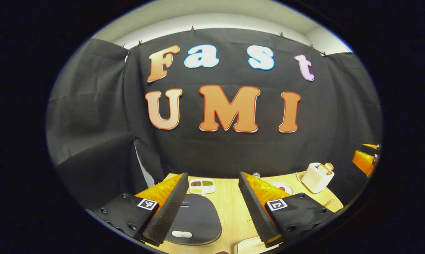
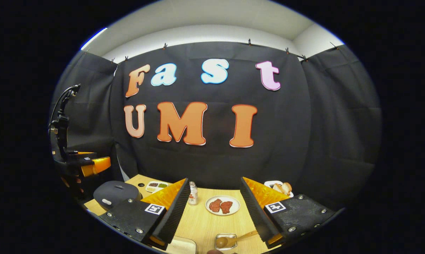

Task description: Close the left gripper, press the button to open the rice cooker; take a wooden spoon from the chopstick holder with the right hand, scoop a spoonful of rice and pour it into the rice cooker, then put the wooden spoon back into the chopstick holder.

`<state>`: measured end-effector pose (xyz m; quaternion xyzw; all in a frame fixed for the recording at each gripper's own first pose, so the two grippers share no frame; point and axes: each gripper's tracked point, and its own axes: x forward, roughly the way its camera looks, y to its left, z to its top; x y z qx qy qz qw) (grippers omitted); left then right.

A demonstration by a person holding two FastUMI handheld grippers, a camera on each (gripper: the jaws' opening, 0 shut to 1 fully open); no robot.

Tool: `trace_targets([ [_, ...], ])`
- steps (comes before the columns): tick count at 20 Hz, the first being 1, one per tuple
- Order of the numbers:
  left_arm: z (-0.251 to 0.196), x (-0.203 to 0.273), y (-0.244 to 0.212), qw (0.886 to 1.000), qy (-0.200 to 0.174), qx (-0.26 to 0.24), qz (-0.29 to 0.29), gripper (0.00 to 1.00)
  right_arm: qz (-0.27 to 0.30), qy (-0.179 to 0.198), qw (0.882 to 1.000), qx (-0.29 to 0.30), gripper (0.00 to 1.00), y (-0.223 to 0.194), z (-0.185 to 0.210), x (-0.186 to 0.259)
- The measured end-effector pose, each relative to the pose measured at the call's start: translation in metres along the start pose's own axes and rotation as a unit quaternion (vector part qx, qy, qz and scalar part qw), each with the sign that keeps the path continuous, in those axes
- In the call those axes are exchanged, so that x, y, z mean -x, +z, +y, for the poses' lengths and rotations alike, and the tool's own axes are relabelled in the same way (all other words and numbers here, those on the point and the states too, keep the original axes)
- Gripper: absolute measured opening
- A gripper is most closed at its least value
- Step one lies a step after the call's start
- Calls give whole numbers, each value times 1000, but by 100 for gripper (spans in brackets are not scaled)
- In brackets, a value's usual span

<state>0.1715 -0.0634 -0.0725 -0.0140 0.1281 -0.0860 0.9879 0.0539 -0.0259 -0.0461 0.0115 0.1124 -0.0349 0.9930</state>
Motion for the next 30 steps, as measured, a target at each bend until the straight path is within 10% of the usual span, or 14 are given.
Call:
trace_targets([
  [30, -9, 47, 58, 993, -8, 8, -114, 95, -92, 30, 995, 11, 88, 48, 19, 6],
])
